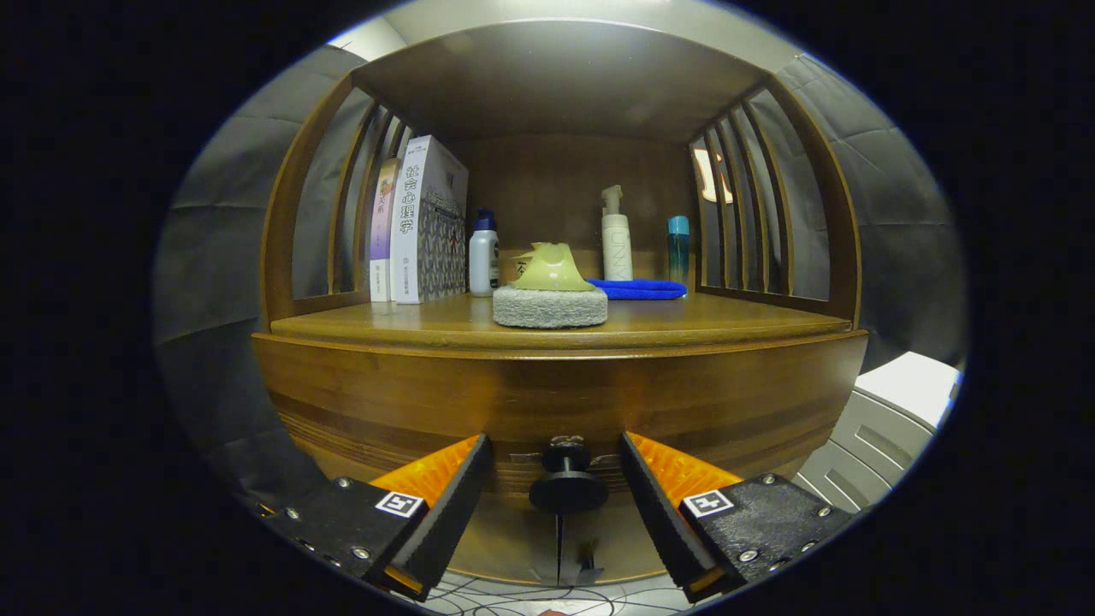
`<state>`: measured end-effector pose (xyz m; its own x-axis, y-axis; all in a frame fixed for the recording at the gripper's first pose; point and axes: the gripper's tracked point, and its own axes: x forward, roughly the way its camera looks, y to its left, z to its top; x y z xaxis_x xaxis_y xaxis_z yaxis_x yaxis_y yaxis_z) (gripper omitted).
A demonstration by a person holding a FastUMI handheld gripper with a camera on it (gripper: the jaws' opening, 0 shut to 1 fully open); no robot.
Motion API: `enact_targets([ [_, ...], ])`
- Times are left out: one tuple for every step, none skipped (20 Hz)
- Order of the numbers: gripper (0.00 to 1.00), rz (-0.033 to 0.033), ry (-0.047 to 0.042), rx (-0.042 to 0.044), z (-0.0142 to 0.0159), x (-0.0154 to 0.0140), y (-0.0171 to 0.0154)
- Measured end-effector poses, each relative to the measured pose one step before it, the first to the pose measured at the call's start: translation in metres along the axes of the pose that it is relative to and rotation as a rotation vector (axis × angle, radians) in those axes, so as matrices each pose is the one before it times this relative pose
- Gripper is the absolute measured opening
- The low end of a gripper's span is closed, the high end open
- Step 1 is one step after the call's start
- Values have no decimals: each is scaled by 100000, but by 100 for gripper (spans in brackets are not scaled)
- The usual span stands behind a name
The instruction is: Pull open the drawer, take out the items inside it, and place them on the countertop above the cabinet.
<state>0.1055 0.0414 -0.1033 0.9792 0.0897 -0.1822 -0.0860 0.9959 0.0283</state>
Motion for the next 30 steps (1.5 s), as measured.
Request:
enact_targets([
  [95, -946, 355, -215, -36, 494, -303],
  [95, 232, -494, 302, -2, -137, -64],
  [95, -191, -699, 1237, -85, 25, 9],
  [95, 258, -203, 1818, -114, -32, 67],
  [95, 135, 454, 960, -72, 11, -26],
  [95, -772, 324, -619, 201, -16, -322],
  [95, -1191, -12, -1144, 382, -301, -386],
  [95, -794, -689, -1406, 722, -460, -279],
  [95, -452, -1831, -1101, 1065, -659, -288],
  [95, -1111, -1211, -556, 949, -547, -477],
  [95, -1302, -1511, 52, 1100, -1035, -644],
  [95, -928, -1302, 566, 1136, -1063, -376],
  [95, -652, -1235, 1042, 1208, -1042, -351],
  [95, -328, -1719, 1252, 1368, -1020, -184],
  [95, -82, -1763, 1290, 1372, -880, -121],
  [95, -219, -1541, 840, 1267, -909, -95],
  [95, -145, -1232, 170, 1105, -1099, -51],
  [95, -298, -881, -442, 974, -1033, -45],
  [95, -674, -1086, -887, 839, -1062, -184],
  [95, -678, -740, -684, 711, -906, -136],
  [95, 57, -32, -173, 435, -822, 203],
  [95, 462, -145, -69, 412, -729, 278],
  [95, 651, -177, -315, 412, -666, 233],
  [95, -42, -366, -716, 324, -643, 39],
  [95, 170, -605, -947, 300, -689, 90],
  [95, 285, -917, -1113, 262, -652, 169],
  [95, 38, -721, -1066, 113, -433, 219],
  [95, 5, -18, -884, 16, -482, 144],
  [95, -175, -299, -616, 57, -372, 53],
  [95, 42, 124, 6, 61, -468, 87],
])
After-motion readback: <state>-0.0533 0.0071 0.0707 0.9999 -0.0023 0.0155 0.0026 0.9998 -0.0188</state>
